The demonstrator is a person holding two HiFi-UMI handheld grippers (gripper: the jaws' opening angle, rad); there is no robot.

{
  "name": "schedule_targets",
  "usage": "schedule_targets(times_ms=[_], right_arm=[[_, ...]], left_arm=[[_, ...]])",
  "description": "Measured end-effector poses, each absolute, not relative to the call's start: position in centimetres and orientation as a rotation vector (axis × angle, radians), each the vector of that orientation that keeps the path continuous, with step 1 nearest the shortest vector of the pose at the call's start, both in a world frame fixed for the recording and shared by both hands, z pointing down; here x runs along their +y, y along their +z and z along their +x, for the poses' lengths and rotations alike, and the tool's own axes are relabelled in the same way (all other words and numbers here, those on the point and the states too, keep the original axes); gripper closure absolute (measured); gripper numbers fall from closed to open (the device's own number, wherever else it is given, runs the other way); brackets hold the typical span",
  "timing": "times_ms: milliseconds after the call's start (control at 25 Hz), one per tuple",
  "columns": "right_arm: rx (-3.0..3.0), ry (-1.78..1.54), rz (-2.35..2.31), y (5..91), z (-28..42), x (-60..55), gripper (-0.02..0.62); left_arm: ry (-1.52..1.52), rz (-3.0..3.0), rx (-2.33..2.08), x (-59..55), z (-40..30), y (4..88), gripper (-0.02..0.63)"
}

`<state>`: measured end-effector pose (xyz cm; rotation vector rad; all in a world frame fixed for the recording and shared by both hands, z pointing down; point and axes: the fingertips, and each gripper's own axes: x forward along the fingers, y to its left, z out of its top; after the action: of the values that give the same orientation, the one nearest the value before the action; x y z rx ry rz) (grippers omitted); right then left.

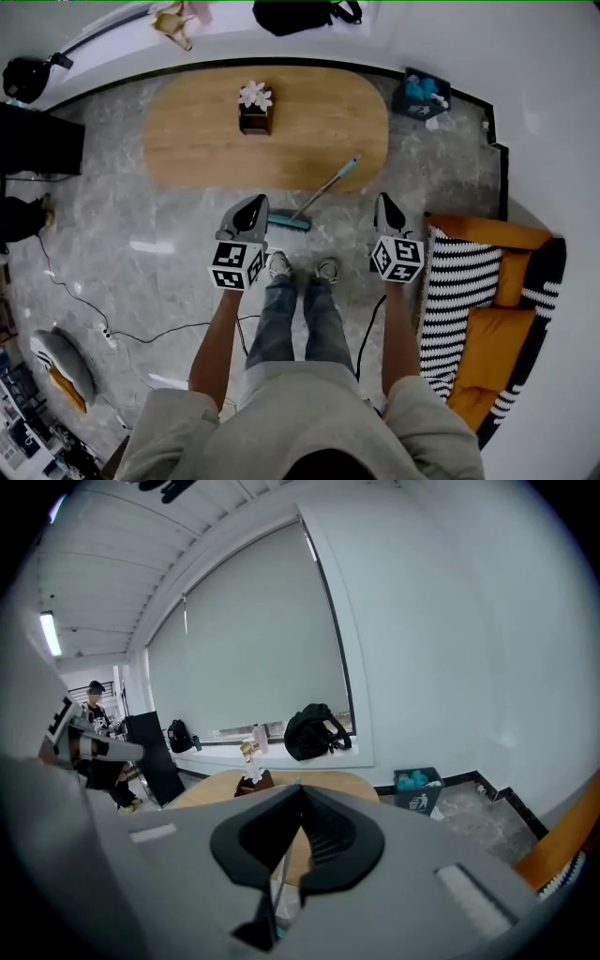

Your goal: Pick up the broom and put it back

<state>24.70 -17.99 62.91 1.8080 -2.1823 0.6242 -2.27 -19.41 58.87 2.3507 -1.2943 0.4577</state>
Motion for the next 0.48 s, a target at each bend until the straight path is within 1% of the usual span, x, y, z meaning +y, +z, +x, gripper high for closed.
schedule_targets(times_ms=[240,480], right_arm=[[-2.203,0.587,1.869,57.9,25.3,-16.8,0.595],[-2.183,0.468,1.864,53.5,26.0,-15.1,0.595]], left_arm=[[0.428,2.382,-1.310,-19.3,-2.2,55.8,0.603],[0.393,2.411,-1.327,-19.0,-2.1,52.6,0.603]])
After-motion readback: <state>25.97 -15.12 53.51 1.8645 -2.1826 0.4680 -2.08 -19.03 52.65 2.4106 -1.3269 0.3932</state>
